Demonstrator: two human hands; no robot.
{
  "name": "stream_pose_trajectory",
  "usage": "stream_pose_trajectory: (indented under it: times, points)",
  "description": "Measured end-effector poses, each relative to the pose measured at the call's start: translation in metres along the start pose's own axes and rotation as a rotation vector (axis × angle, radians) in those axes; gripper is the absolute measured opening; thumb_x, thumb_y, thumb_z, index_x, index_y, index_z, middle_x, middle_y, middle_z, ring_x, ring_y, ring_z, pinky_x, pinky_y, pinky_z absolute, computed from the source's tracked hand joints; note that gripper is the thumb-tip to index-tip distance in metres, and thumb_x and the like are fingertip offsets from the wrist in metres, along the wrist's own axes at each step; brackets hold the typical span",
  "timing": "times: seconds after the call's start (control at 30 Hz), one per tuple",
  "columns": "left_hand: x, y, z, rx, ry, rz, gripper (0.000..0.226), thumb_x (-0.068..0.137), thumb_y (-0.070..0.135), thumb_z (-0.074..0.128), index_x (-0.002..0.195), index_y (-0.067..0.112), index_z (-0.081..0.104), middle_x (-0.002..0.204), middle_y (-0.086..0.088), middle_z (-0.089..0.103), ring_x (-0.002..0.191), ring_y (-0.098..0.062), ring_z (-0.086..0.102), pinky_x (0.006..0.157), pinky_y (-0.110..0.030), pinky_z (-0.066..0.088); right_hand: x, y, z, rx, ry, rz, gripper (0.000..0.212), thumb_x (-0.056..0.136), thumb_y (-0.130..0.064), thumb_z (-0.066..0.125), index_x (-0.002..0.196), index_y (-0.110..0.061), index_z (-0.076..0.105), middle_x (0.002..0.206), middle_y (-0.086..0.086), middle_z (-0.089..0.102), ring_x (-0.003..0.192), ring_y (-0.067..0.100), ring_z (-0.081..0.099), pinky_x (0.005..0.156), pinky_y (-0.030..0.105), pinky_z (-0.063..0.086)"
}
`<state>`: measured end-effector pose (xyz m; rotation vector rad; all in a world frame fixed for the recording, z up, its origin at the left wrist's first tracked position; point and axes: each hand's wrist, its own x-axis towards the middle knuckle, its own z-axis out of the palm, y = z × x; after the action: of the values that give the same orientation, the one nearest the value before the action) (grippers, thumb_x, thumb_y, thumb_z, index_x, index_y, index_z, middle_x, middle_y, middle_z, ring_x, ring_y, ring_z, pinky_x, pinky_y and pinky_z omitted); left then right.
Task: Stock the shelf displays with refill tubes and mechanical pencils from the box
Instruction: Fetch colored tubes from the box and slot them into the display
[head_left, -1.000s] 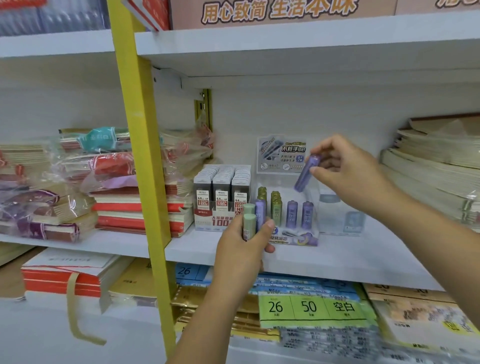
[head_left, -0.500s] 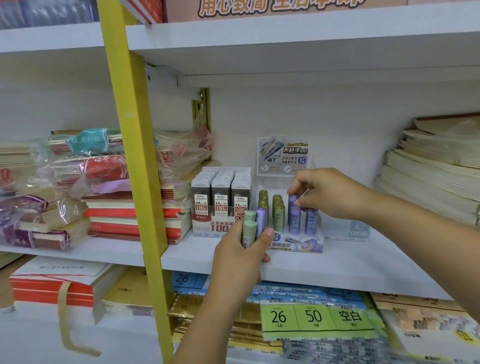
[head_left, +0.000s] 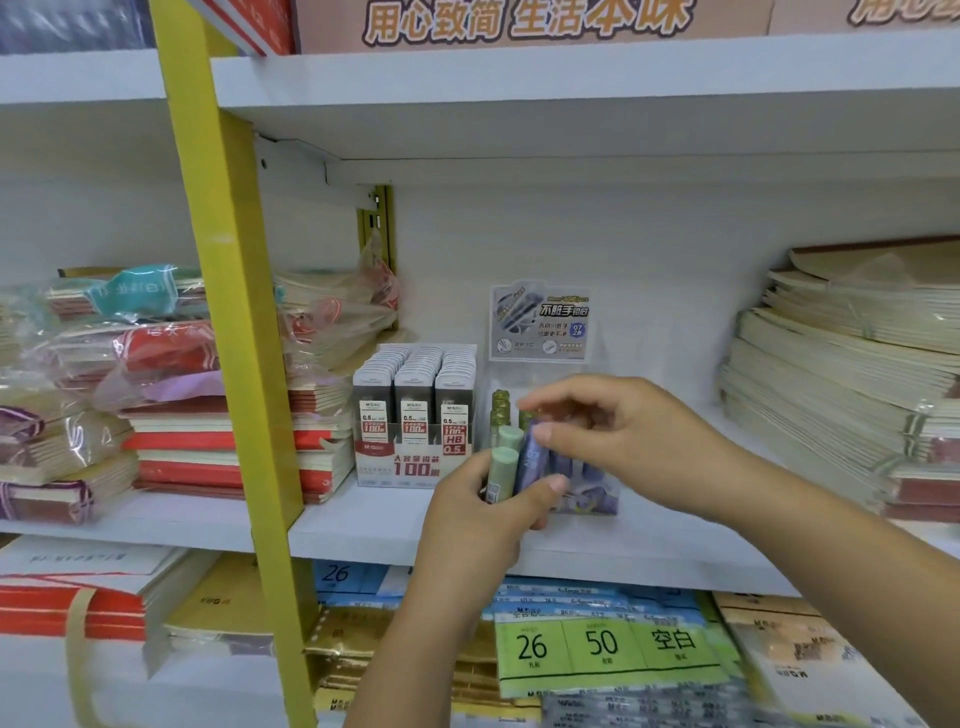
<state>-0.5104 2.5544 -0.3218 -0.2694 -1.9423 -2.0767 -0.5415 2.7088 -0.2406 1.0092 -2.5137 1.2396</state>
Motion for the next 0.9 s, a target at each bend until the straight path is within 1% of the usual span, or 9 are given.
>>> stream_pose_trajectory:
  times: [0.13,0.2,0.37,0.5,0.6,0.67,0.73,0.8,0.9]
  points:
    - [-0.005,0.005,0.004,-0.014,-0.049,-0.013,0.014,0.085,0.032,0.077,0.092,0.043,0.072,0.073,0.001,0.073,0.045,-0.007,0.046,0.042,-0.019,0.038,-0.009,0.011,-0.005,0.234,0.132,0.055,0.02,0.087,-0.009,0.067,0.1,-0.024,0.071,0.087,-0.003,0.072,0.073,0.003,0.065,0.067,0.016,0.051]
    - [-0.006,0.007,0.004,-0.045,-0.035,-0.027,0.015,0.086,0.029,0.075,0.092,0.043,0.072,0.075,-0.003,0.074,0.049,-0.006,0.055,0.04,-0.019,0.036,-0.013,0.018,-0.01,0.349,0.192,0.076,0.019,0.087,-0.007,0.066,0.102,-0.019,0.068,0.088,0.003,0.072,0.072,0.008,0.066,0.063,0.017,0.051]
    - [-0.003,0.011,0.003,0.049,-0.021,-0.012,0.015,0.086,0.024,0.076,0.092,0.037,0.072,0.058,0.011,0.061,0.046,-0.003,0.049,0.042,-0.015,0.036,-0.018,0.024,-0.006,0.488,0.231,0.126,0.013,0.086,-0.011,0.068,0.096,-0.018,0.071,0.085,0.004,0.074,0.069,0.017,0.07,0.065,0.022,0.057]
    - [0.0,0.009,0.003,0.107,-0.014,0.005,0.015,0.094,0.035,0.065,0.108,0.03,0.064,0.064,0.017,0.065,0.049,-0.003,0.046,0.045,-0.013,0.036,-0.009,0.021,-0.016,0.349,0.421,-0.001,0.018,0.084,-0.01,0.069,0.093,-0.025,0.067,0.082,0.003,0.072,0.071,0.015,0.068,0.061,0.021,0.054]
    - [0.001,0.006,0.0,0.184,-0.002,0.01,0.012,0.099,0.039,0.055,0.106,0.029,0.056,0.084,0.015,0.073,0.053,-0.003,0.051,0.05,-0.013,0.038,0.008,0.024,-0.039,0.035,0.555,-0.088,0.02,0.084,-0.019,0.072,0.09,-0.035,0.062,0.084,-0.011,0.068,0.069,0.009,0.058,0.065,0.018,0.046]
    - [0.002,0.006,-0.001,0.211,0.0,0.015,0.007,0.1,0.038,0.054,0.097,0.032,0.058,0.094,0.013,0.073,0.059,-0.004,0.059,0.052,-0.017,0.038,0.019,0.029,-0.047,-0.258,0.497,-0.062,0.018,0.082,-0.027,0.073,0.082,-0.039,0.059,0.078,-0.024,0.064,0.062,0.003,0.053,0.056,0.011,0.037]
    - [0.003,0.005,0.001,0.242,0.024,0.03,0.01,0.097,0.038,0.058,0.088,0.036,0.06,0.086,0.011,0.072,0.059,-0.002,0.063,0.049,-0.018,0.039,0.026,0.034,-0.045,-0.429,0.374,-0.02,0.018,0.081,-0.031,0.073,0.079,-0.04,0.058,0.074,-0.031,0.061,0.065,-0.011,0.051,0.055,0.012,0.033]
    - [0.004,0.002,0.002,0.261,0.057,0.051,0.011,0.095,0.039,0.062,0.084,0.038,0.062,0.068,0.01,0.067,0.051,0.003,0.058,0.045,-0.014,0.039,0.03,0.038,-0.04,-0.457,0.273,0.011,0.019,0.08,-0.033,0.075,0.079,-0.041,0.058,0.08,-0.03,0.063,0.071,-0.019,0.049,0.061,0.018,0.035]
    - [0.006,-0.001,0.004,0.248,0.065,0.064,0.01,0.095,0.039,0.062,0.084,0.04,0.063,0.062,0.011,0.064,0.044,0.005,0.053,0.043,-0.011,0.038,0.033,0.041,-0.037,-0.455,0.205,0.047,0.021,0.079,-0.036,0.076,0.078,-0.042,0.056,0.083,-0.026,0.065,0.071,-0.016,0.052,0.066,0.027,0.041]
